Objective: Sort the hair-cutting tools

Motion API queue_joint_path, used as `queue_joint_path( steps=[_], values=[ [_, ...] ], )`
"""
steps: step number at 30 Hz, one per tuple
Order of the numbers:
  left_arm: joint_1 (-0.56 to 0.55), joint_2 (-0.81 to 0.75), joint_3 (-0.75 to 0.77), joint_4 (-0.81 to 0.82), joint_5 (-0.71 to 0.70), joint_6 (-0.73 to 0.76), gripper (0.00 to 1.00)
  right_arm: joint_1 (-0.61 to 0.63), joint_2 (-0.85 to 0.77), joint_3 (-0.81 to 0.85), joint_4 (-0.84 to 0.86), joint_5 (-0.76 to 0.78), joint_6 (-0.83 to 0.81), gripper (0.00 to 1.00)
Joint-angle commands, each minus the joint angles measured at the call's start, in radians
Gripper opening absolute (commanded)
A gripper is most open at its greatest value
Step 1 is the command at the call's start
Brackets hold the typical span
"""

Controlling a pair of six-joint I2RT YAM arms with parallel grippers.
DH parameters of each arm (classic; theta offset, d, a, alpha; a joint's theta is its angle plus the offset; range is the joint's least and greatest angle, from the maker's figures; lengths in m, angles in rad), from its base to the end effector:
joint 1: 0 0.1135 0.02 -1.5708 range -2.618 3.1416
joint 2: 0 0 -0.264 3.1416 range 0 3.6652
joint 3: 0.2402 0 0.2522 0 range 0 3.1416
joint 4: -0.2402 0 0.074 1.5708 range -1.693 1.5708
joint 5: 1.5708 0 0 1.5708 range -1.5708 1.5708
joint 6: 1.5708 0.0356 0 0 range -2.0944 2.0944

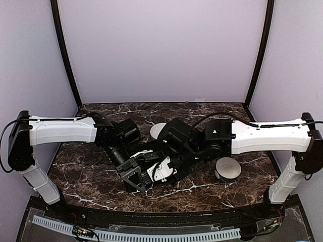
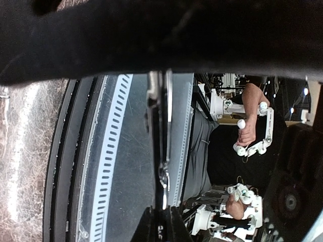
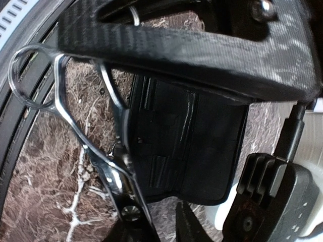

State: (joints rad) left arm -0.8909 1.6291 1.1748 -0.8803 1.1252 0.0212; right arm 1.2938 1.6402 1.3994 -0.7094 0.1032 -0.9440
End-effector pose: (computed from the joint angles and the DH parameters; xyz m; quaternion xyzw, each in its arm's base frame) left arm 0.1653 -0.2556 0.2366 -0.4264 -0.7265 0.5224 0.1328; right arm 0.1004 0.3396 0.2877 -0.8486 0.4294 0.0047 0.3088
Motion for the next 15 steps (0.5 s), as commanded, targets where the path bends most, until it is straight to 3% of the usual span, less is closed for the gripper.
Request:
queue_joint_path(
  steps=[1,8,15],
  values=[
    [0.006,-0.004,0.042,-0.039,-0.059,0.022,0.18,0.007,-0.007,-0.015,0.042,0.012,0.016,0.19],
    [0.103,-0.097,0.058,-0.017,-0.312,-0.043,0.45,-0.012,-0.006,-0.069,0.076,-0.020,0.089,0.11],
    [0.234,-0.336,-0.012,0.049,-0.658,-0.155,0.50,-0.100,0.087,-0.070,0.153,-0.089,0.172,0.09]
  ],
)
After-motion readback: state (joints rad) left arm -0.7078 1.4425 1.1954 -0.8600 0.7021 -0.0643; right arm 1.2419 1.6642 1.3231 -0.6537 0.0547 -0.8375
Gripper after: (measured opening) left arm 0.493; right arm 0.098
